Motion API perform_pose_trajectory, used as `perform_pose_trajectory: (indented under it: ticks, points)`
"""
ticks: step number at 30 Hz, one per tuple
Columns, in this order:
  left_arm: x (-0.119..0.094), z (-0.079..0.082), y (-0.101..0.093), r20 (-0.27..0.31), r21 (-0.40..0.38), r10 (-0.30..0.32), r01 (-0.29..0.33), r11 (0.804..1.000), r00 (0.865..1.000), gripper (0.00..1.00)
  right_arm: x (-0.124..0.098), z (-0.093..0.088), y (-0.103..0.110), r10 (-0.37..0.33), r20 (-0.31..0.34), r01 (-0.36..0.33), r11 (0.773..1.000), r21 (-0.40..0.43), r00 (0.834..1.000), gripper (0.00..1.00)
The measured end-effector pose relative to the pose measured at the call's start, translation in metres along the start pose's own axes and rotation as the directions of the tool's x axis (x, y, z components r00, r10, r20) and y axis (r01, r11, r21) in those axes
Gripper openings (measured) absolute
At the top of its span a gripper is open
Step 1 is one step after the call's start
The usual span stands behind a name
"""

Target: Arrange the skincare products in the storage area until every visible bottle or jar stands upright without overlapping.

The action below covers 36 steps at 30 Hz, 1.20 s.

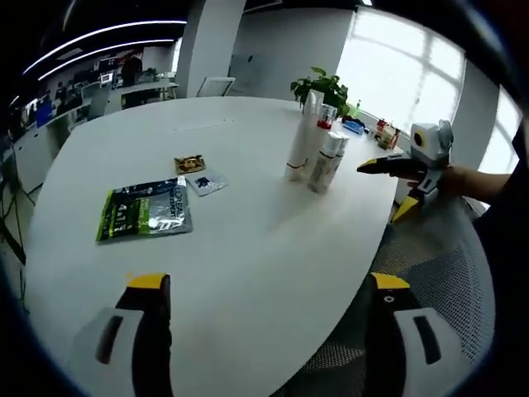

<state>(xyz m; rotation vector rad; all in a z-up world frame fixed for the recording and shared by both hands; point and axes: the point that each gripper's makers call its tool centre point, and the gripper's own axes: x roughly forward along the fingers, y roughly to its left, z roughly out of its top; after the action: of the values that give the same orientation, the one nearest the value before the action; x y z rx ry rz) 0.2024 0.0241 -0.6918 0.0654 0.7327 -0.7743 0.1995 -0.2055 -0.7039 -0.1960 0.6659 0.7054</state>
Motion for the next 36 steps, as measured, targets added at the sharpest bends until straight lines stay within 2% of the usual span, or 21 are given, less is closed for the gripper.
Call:
perform_pose_trajectory:
  ticks: [9, 12, 14, 18, 22, 27, 31, 36]
  points:
    - [0.004, 0.01, 0.029, -0.049, 0.073, -0.006, 0.01, 0.997, 0.999, 0.91, 0.0, -0.001, 0.0, -0.001, -0.003, 0.001, 1.0, 0.007, 1.0, 0.99]
    - [0.004, 0.011, 0.033, -0.073, 0.107, -0.008, 0.016, 0.994, 0.997, 0.9, 0.0, -0.001, -0.001, -0.004, -0.005, 0.004, 1.0, 0.014, 1.0, 0.99]
    - [0.007, 0.013, 0.04, -0.098, 0.135, -0.012, 0.025, 0.991, 0.995, 0.9, 0.0, -0.001, -0.002, -0.008, -0.005, 0.008, 1.0, 0.019, 1.0, 0.99]
    - [0.01, 0.021, 0.05, -0.104, 0.158, -0.041, 0.058, 0.986, 0.994, 0.89, -0.001, -0.003, -0.003, -0.014, -0.014, 0.014, 1.0, 0.025, 1.0, 0.98]
    - [0.016, 0.022, 0.063, -0.161, 0.218, -0.042, 0.077, 0.973, 0.986, 0.88, -0.002, -0.003, -0.002, -0.021, -0.014, 0.021, 0.999, 0.025, 1.0, 0.98]
    - [0.021, 0.028, 0.078, -0.188, 0.264, -0.035, 0.085, 0.961, 0.982, 0.88, -0.003, -0.003, -0.003, -0.026, -0.013, 0.026, 0.999, 0.042, 1.0, 0.98]
    - [0.026, 0.033, 0.099, -0.217, 0.312, -0.021, 0.089, 0.946, 0.976, 0.87, -0.004, -0.003, -0.002, -0.026, -0.018, 0.027, 0.998, 0.049, 0.999, 0.98]
    - [0.031, 0.04, 0.111, -0.254, 0.363, -0.008, 0.103, 0.926, 0.967, 0.86, -0.003, -0.005, -0.002, -0.027, -0.03, 0.029, 0.998, 0.05, 0.999, 0.97]
